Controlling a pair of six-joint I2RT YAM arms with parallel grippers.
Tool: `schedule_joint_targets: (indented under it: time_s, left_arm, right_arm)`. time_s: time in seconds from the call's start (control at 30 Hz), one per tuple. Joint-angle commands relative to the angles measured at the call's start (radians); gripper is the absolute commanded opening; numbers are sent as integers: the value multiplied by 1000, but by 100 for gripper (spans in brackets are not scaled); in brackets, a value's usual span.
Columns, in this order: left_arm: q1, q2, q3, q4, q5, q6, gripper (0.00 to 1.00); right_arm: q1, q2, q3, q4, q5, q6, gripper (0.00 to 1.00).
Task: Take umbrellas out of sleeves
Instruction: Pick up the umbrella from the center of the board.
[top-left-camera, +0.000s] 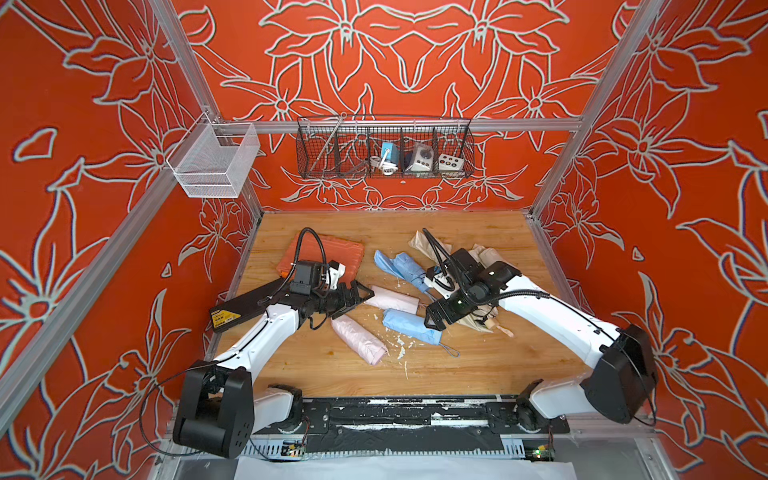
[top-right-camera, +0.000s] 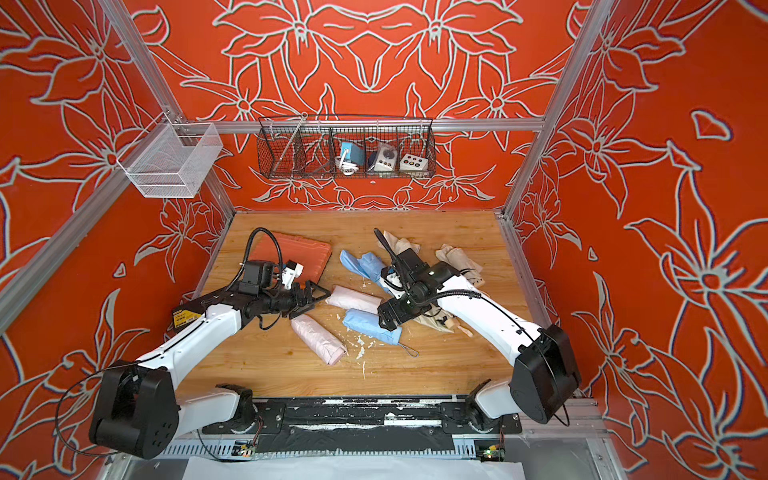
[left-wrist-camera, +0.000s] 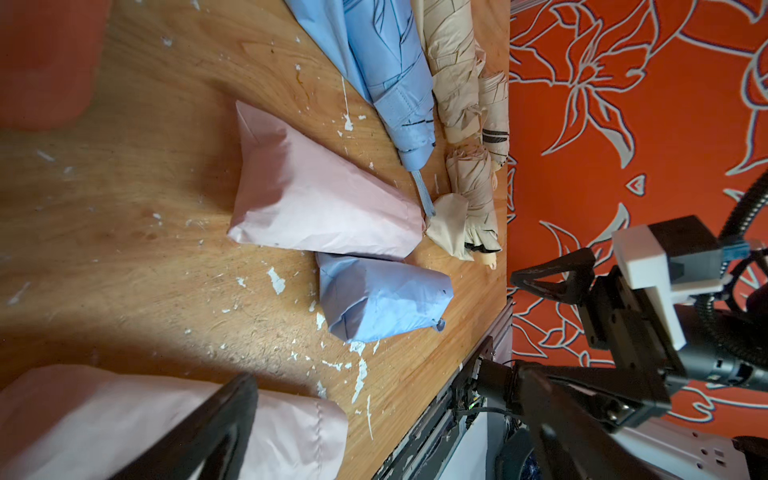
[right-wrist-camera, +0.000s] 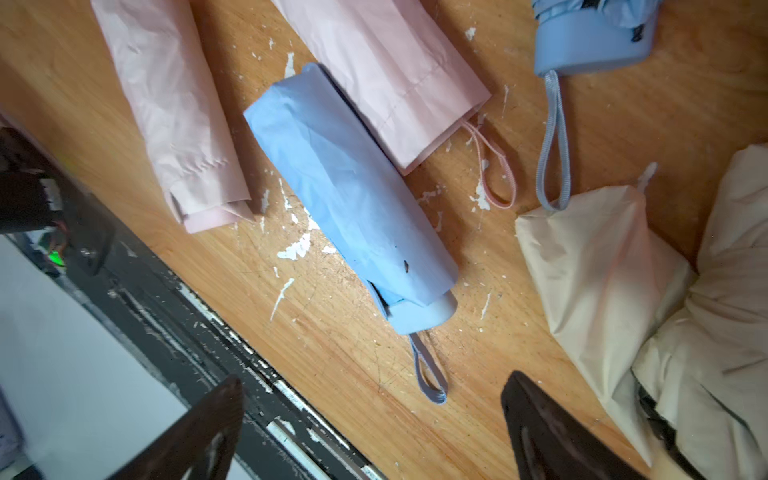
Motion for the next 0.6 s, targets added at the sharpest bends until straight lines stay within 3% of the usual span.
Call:
schedule_joint_targets:
  time_s: [0.0, 0.57]
  left_arm:
    - [3, -18, 9, 1, 7, 10, 98]
    - [7, -5, 0, -8, 19, 29, 98]
  right_arm:
    - [32, 27, -14, 55, 128, -31, 99]
    - [106, 293, 127, 83, 133, -132, 98]
